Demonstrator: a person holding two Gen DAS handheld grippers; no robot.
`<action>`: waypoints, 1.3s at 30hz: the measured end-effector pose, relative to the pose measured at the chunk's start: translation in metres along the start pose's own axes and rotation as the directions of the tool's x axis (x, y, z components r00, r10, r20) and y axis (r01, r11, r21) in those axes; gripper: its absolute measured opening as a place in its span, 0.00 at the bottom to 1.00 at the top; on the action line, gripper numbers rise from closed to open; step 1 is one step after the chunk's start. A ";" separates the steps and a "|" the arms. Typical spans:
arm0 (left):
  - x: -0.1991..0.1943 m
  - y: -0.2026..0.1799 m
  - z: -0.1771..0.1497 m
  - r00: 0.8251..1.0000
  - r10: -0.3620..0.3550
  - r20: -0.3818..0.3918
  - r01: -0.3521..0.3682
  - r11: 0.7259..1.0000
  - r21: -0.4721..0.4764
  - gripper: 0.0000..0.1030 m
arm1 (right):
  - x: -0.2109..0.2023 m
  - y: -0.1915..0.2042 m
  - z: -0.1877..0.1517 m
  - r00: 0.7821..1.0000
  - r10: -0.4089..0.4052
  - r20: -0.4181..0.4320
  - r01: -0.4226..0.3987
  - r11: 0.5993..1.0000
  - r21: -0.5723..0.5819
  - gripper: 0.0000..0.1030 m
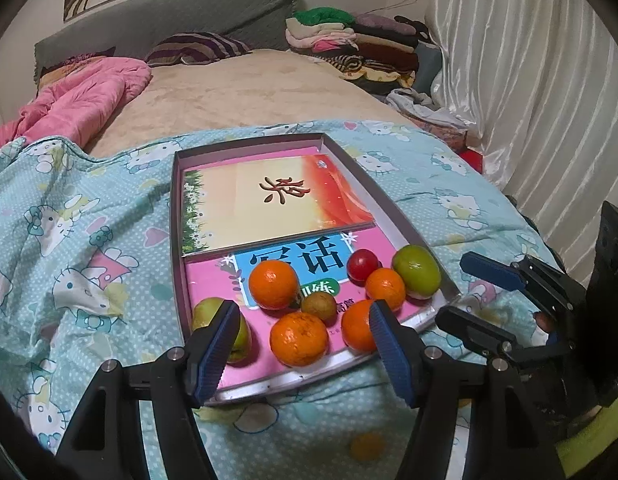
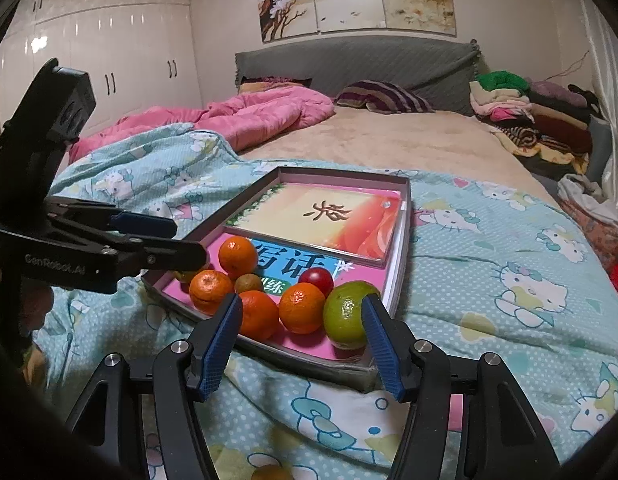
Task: Organize fruits
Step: 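Open both tools and withdraw them from the tray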
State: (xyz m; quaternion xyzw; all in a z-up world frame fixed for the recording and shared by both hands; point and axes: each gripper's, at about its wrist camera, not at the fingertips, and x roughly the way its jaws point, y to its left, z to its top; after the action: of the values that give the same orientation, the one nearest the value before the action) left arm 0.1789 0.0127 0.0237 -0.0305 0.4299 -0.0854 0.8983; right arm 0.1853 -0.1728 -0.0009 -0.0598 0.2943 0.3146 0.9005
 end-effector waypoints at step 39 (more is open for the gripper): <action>-0.022 -0.013 -0.060 1.000 0.003 0.008 -0.003 1.000 -0.002 0.75 | -0.046 0.011 -0.021 0.996 -0.091 0.021 0.091 0.996 0.004 0.72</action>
State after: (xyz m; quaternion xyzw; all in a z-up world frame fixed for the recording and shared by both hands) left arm 0.1172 0.0052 0.0043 -0.0311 0.4262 -0.0836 0.9002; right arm 0.1397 -0.1941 0.0090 -0.0684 0.2820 0.2734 0.9171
